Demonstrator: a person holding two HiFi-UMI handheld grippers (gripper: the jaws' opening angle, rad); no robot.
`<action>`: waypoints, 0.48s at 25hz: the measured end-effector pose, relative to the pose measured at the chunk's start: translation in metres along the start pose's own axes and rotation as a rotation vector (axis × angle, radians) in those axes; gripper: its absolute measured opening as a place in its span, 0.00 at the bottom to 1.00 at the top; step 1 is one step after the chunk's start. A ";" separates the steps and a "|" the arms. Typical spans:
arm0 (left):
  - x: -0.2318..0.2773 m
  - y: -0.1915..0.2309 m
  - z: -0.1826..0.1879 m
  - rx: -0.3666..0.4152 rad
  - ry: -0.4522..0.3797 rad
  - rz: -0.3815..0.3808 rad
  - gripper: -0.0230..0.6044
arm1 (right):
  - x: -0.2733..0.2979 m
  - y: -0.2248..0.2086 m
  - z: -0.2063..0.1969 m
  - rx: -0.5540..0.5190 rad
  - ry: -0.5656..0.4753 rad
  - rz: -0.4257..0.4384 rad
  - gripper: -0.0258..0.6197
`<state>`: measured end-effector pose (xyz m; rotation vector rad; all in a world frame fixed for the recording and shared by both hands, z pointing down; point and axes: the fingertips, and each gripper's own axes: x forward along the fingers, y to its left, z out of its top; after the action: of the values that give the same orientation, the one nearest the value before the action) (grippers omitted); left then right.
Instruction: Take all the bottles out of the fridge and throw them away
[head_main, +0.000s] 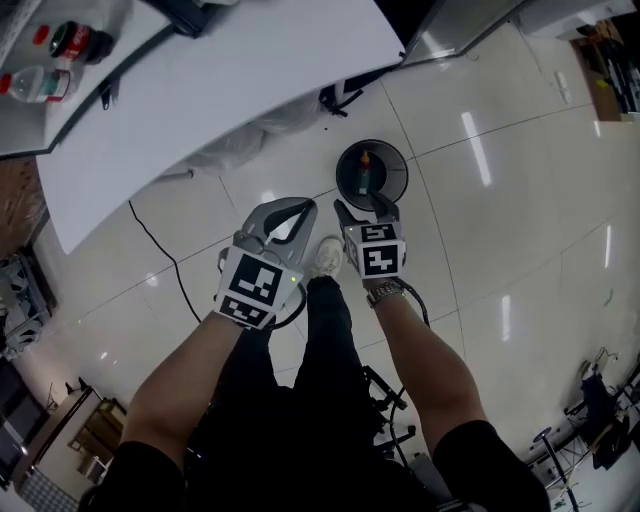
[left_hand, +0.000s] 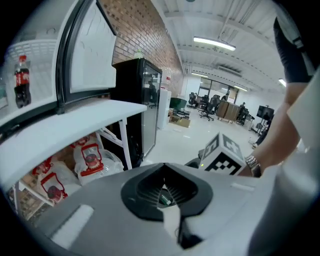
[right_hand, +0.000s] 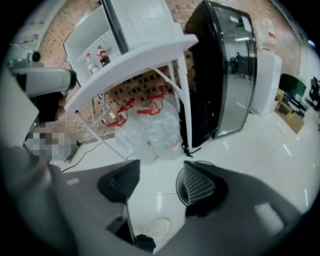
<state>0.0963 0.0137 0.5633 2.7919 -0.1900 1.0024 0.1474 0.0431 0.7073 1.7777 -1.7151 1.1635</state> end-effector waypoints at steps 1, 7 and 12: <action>-0.010 0.003 0.008 0.000 -0.011 0.022 0.04 | -0.011 0.007 0.013 -0.025 -0.022 0.013 0.47; -0.073 0.011 0.049 -0.028 -0.094 0.138 0.04 | -0.075 0.055 0.078 -0.150 -0.129 0.087 0.47; -0.127 0.027 0.076 -0.034 -0.193 0.247 0.04 | -0.121 0.102 0.134 -0.260 -0.234 0.143 0.47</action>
<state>0.0412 -0.0196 0.4273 2.8820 -0.5835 0.7642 0.1001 -0.0025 0.5106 1.7067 -2.0518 0.7641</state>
